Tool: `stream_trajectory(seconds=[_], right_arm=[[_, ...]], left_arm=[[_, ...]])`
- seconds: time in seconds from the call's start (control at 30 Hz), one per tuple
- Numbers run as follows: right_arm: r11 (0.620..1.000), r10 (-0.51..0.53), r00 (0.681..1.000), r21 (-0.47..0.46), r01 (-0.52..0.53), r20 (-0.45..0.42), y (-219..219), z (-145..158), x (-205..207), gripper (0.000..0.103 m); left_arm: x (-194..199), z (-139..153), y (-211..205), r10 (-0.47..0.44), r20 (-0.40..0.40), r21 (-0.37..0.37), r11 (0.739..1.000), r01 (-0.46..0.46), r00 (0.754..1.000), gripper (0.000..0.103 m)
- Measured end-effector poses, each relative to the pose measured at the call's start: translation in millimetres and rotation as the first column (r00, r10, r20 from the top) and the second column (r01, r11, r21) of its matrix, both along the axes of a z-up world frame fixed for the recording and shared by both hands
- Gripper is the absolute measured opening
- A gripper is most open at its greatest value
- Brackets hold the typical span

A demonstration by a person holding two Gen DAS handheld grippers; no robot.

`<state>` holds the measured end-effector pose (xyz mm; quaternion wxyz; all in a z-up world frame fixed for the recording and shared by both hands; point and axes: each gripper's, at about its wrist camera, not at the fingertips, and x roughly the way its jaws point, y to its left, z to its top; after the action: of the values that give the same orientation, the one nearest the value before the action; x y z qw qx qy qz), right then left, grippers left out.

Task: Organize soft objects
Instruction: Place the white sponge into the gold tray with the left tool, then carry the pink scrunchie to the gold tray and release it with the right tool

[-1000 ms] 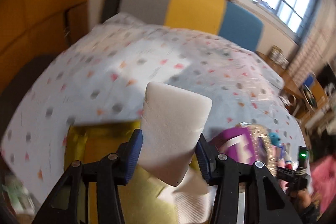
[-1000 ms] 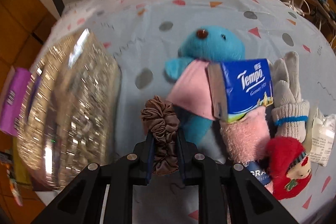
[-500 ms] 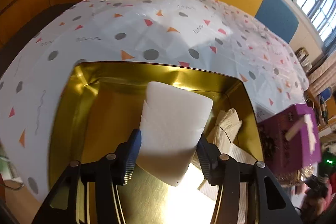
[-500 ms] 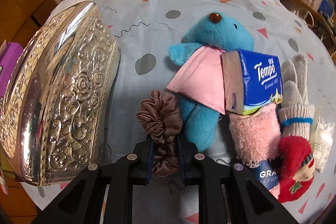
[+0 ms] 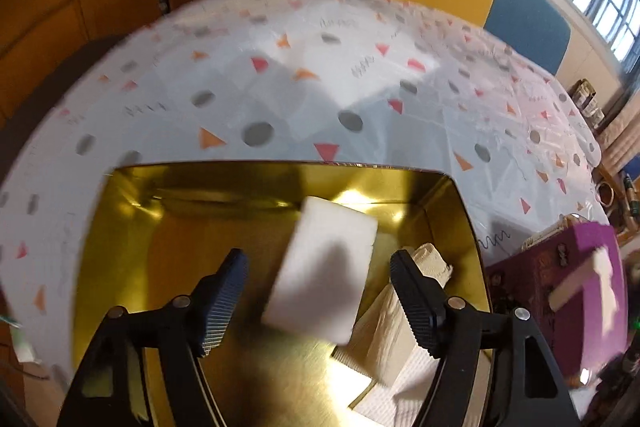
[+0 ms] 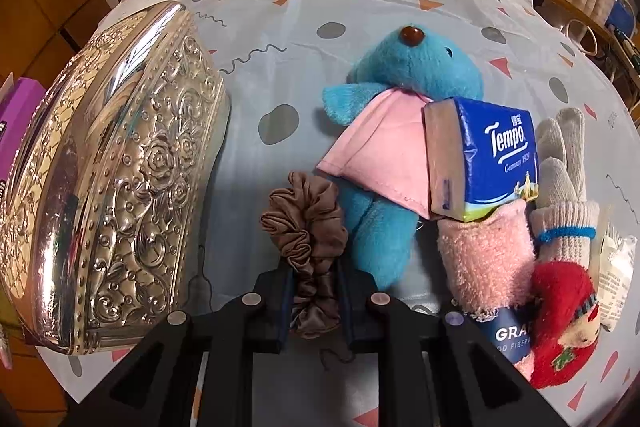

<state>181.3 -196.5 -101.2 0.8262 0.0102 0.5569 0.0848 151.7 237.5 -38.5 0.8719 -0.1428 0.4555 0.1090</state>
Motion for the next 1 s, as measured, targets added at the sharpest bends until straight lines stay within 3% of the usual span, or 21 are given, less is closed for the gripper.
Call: stream_trajectory(seconds=[0.37, 0.5, 0.63, 1.0], right_arm=[[1.000, -0.002, 1.000, -0.006, 0.002, 0.007, 4.7, 1.1, 0.3, 0.018], [1.000, -0.007, 1.000, -0.008, 0.007, 0.026, 5.2, 5.5, -0.4, 0.018], [0.999, -0.037, 0.997, 0.006, 0.037, 0.067, 2.5, 15.2, -3.3, 0.018], [0.991, -0.133, 0.968, 0.035, 0.129, 0.211, -3.8, 65.9, -21.1, 0.018]], left_arm=[[-99.4, 30.4, -18.3, 0.029, 0.132, 0.044, 0.998, -0.035, 0.991, 0.079], [-124.2, 38.4, -24.1, 0.018, 0.157, 0.063, 0.998, -0.029, 0.987, 0.086], [-136.5, 41.1, -29.7, -0.008, 0.162, 0.084, 0.996, -0.005, 0.987, 0.087], [-146.4, 36.7, -35.5, -0.043, 0.171, 0.035, 0.999, 0.038, 0.984, 0.087]])
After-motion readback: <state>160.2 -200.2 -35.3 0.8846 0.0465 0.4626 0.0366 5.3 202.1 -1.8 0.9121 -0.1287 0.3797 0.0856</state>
